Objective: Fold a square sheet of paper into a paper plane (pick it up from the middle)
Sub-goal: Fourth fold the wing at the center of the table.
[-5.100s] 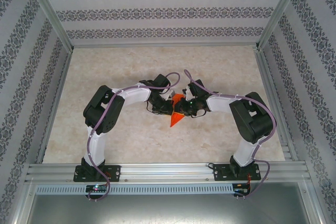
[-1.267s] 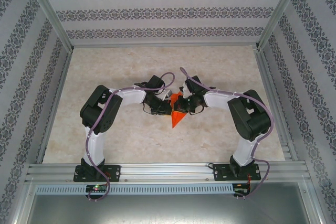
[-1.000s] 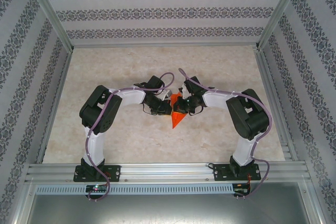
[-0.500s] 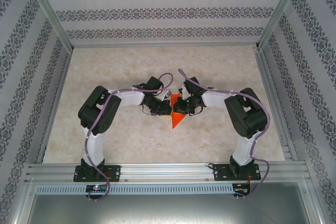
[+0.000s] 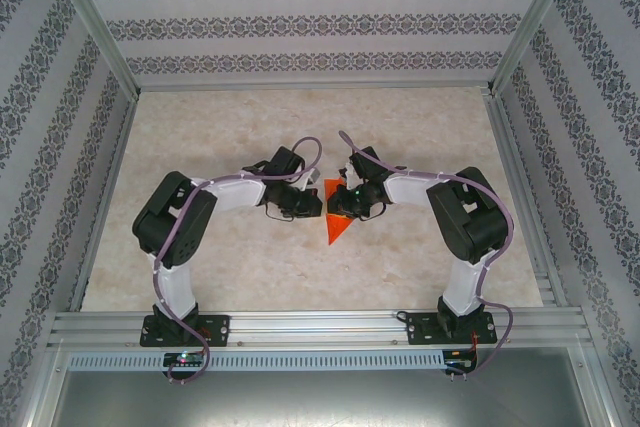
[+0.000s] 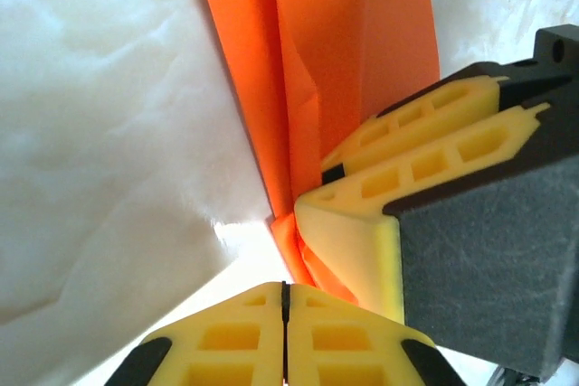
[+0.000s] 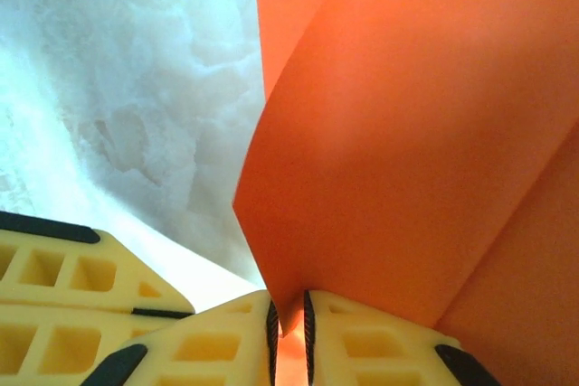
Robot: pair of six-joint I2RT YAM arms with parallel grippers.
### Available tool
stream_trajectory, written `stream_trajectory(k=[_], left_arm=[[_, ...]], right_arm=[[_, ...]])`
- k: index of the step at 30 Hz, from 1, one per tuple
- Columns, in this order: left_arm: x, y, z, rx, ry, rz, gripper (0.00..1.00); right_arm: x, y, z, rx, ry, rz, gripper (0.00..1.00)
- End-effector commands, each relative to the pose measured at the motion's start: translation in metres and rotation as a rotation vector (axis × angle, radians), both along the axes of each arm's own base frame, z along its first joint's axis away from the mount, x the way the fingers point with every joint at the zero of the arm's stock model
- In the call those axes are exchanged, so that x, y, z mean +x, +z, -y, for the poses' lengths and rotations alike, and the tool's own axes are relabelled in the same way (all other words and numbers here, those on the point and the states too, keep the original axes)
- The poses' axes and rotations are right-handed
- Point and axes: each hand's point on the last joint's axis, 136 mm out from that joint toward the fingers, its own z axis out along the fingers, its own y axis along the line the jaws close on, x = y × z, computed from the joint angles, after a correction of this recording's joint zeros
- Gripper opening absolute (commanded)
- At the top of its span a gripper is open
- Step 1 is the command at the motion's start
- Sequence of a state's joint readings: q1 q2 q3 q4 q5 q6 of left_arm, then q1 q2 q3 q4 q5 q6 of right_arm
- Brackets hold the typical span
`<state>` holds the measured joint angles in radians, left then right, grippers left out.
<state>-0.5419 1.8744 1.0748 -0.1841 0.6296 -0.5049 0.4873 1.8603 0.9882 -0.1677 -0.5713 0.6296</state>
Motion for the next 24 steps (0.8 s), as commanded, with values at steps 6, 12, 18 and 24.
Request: stream_trajectory(k=[6, 12, 18, 24], left_arm=[[-0.007, 0.016, 0.007, -0.049, 0.030, 0.065, 0.18], [-0.013, 0.018, 0.016, -0.067, 0.034, 0.087, 0.26], [-0.017, 0.005, 0.018, -0.039, 0.037, 0.088, 0.28], [-0.021, -0.002, 0.024, -0.023, 0.024, 0.083, 0.27]], right_arm=[[-0.005, -0.003, -0.006, 0.062, -0.014, -0.031, 0.21], [-0.006, -0.004, -0.003, 0.076, -0.034, -0.040, 0.22], [-0.007, -0.005, 0.000, 0.075, -0.051, -0.045, 0.21], [-0.008, -0.005, 0.000, 0.074, -0.052, -0.047, 0.15]])
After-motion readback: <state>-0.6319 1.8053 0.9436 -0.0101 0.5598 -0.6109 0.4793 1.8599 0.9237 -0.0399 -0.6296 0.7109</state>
